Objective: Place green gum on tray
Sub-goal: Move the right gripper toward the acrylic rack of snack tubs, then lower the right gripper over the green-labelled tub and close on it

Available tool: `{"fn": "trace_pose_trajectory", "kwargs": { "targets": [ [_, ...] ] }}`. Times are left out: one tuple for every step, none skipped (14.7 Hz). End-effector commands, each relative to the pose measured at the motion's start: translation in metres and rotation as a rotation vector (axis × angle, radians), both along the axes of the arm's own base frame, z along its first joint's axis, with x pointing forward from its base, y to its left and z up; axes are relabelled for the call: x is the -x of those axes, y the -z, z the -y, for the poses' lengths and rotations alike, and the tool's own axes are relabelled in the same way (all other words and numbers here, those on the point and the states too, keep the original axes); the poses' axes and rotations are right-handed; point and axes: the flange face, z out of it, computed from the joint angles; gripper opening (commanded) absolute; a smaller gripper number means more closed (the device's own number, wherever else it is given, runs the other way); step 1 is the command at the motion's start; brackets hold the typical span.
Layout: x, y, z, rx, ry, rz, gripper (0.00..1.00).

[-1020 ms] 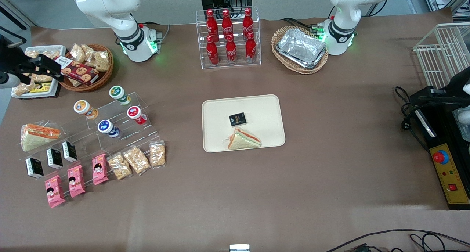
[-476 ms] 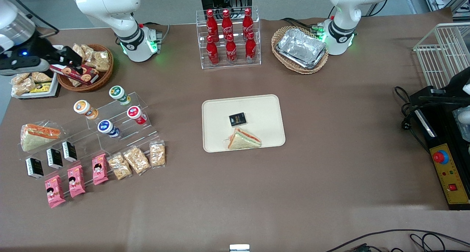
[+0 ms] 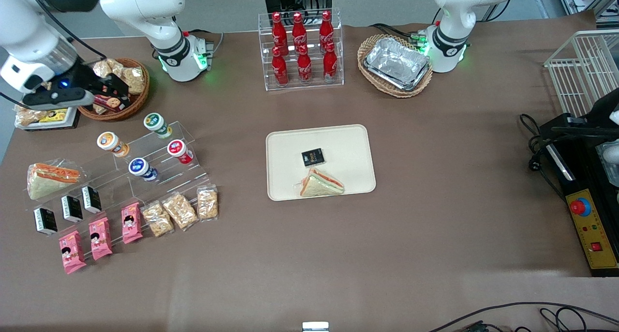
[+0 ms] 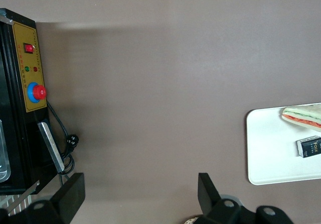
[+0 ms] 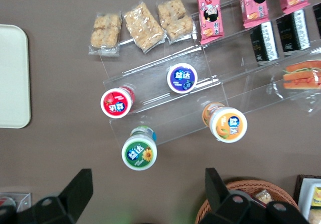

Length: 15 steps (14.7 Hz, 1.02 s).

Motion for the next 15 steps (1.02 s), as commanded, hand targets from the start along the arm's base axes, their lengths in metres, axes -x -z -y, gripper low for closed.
{"fn": "trace_pose_trajectory", "kwargs": {
  "targets": [
    [0.011, 0.032, -0.005, 0.001, 0.008, 0.013, 1.00],
    [0.012, 0.039, -0.008, 0.004, 0.030, 0.007, 1.00],
    [0.014, 0.046, -0.013, 0.004, 0.048, -0.001, 1.00],
    [0.016, 0.053, -0.020, 0.004, 0.049, -0.003, 1.00],
    [0.017, 0.062, -0.021, 0.004, 0.050, -0.001, 1.00],
    [0.018, 0.068, -0.021, 0.003, 0.051, 0.002, 1.00],
    [0.019, 0.074, -0.021, 0.004, 0.051, -0.003, 1.00],
    [0.019, 0.079, -0.021, 0.005, 0.052, -0.012, 1.00],
    [0.020, 0.082, -0.020, 0.005, 0.054, -0.018, 1.00],
    [0.020, 0.082, -0.020, 0.003, 0.054, -0.017, 1.00],
    [0.020, 0.083, -0.020, 0.005, 0.054, -0.017, 1.00],
    [0.019, 0.088, -0.020, 0.003, 0.055, -0.017, 1.00],
    [0.023, 0.095, -0.020, 0.002, 0.055, -0.014, 1.00],
    [0.024, 0.102, -0.020, 0.001, 0.054, -0.013, 1.00],
    [0.023, 0.106, -0.020, 0.000, 0.054, -0.002, 1.00]
  ]
}}
